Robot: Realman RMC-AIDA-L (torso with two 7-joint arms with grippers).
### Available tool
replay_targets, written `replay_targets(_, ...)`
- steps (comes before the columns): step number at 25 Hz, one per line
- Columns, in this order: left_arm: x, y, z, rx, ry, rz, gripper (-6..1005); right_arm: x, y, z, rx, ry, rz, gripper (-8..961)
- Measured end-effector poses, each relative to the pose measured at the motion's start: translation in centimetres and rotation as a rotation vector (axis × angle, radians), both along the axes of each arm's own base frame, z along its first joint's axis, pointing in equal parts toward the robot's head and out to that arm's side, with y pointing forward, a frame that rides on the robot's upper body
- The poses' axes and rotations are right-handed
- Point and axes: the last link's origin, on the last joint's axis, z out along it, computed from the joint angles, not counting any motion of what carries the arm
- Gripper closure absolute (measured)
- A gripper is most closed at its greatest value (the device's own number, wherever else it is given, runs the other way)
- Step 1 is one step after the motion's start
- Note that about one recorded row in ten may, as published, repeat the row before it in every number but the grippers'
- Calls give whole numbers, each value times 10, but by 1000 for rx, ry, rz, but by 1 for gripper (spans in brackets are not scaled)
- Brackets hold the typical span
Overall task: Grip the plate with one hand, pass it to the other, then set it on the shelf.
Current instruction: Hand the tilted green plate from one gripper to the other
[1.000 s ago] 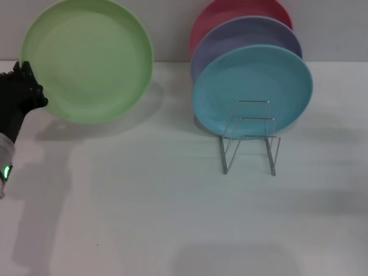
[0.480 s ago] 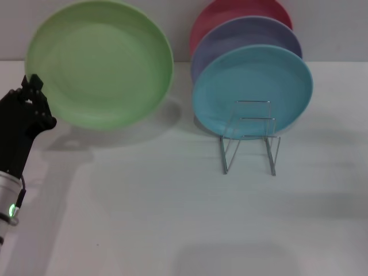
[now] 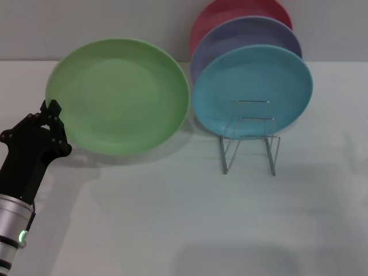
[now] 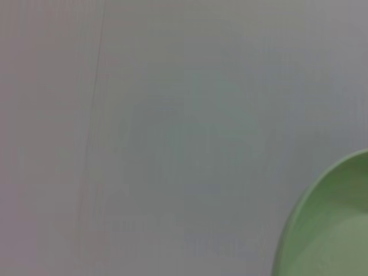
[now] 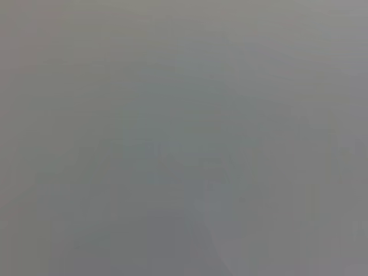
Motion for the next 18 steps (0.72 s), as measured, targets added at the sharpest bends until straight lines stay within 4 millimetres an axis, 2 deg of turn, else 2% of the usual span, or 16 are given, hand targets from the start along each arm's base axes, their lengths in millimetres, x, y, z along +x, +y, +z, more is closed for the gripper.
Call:
replay_targets(4, 1, 2, -2, -4, 12, -3, 966, -16, -4, -18, -97, 0, 89, 199)
replay_targets(5, 1, 2, -5, -13, 18, -6, 966, -26, -5, -27, -131, -7, 132, 199)
replay_targets(6, 1, 2, -5, -13, 18, -6, 966, -26, -5, -27, -131, -7, 132, 199)
replay_targets(10, 2, 2, -8, -14, 36, -10, 966, -46, -5, -41, -180, 1, 213, 199)
replay_targets(18, 7, -1, -13, 29, 70, 17, 965, -68, 0, -59, -274, 4, 296, 199)
